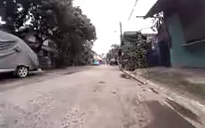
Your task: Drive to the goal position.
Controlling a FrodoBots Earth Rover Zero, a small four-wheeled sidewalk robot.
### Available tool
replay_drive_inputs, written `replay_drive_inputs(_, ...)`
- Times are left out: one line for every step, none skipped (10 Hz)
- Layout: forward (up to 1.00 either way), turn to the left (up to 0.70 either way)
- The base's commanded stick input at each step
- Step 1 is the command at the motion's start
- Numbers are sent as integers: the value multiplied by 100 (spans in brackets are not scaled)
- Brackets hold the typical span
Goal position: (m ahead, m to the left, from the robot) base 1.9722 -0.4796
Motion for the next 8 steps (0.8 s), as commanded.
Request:
replay_drive_inputs(100,0)
replay_drive_inputs(100,0)
replay_drive_inputs(100,0)
replay_drive_inputs(100,0)
replay_drive_inputs(100,0)
replay_drive_inputs(100,0)
replay_drive_inputs(100,0)
replay_drive_inputs(100,0)
